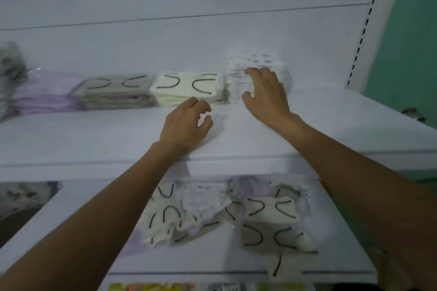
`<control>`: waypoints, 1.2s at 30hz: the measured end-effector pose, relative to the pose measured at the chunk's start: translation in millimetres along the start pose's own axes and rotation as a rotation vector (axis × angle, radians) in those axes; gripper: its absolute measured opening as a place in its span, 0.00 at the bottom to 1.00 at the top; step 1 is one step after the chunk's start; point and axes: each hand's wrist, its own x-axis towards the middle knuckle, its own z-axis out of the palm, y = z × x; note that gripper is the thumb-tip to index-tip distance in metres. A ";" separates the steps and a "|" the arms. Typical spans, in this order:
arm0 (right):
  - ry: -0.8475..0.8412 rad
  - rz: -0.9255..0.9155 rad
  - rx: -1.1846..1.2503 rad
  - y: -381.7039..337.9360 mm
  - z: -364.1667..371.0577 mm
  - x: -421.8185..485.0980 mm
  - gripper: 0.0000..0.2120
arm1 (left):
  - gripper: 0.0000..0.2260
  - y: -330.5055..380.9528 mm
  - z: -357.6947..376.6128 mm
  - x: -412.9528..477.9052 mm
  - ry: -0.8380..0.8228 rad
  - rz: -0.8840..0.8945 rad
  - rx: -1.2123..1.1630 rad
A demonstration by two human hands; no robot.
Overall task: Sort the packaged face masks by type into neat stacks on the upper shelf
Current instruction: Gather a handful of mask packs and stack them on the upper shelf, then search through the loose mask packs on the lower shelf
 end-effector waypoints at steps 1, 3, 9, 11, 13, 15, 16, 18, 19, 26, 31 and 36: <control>0.002 -0.006 0.006 -9.1 2.0 -12.3 0.22 | 0.10 -2.9 -6.2 -13.5 0.018 -0.008 -0.007; 0.011 -0.017 0.021 -27.6 7.4 -39.2 0.21 | 0.13 -8.0 -20.0 -39.9 0.032 0.016 -0.015; 0.040 -0.090 -0.006 -72.6 33.2 -136.6 0.22 | 0.25 -12.0 -25.1 -128.0 -0.120 0.118 0.053; 0.028 -0.137 -0.074 -78.4 46.6 -170.5 0.24 | 0.26 -4.3 -20.2 -140.6 -0.083 0.065 0.035; 0.038 -0.147 -0.083 -78.6 59.7 -201.8 0.25 | 0.24 1.9 -9.6 -156.1 -0.007 0.048 0.003; -0.018 -0.109 -0.053 -75.0 74.1 -233.1 0.25 | 0.22 1.9 8.8 -185.6 -0.031 0.048 -0.041; -0.080 -0.082 -0.037 -71.0 82.5 -248.1 0.25 | 0.21 -1.2 18.1 -202.6 -0.097 0.043 -0.050; -0.245 -0.013 0.003 -60.4 99.3 -270.8 0.26 | 0.20 -18.1 34.7 -227.9 -0.236 -0.010 -0.042; -0.333 0.027 0.017 -54.3 107.0 -276.7 0.26 | 0.19 -30.0 40.8 -235.0 -0.289 -0.079 -0.056; -0.820 0.247 0.058 -24.8 173.6 -265.2 0.27 | 0.17 -103.0 82.3 -271.2 -0.371 -0.523 -0.078; -0.992 0.281 0.178 -21.5 247.9 -240.4 0.27 | 0.19 -121.9 111.5 -286.3 -0.269 -0.810 -0.339; -0.998 0.298 0.282 -37.9 309.5 -217.1 0.32 | 0.21 -165.2 127.5 -288.9 -0.254 -1.080 -0.387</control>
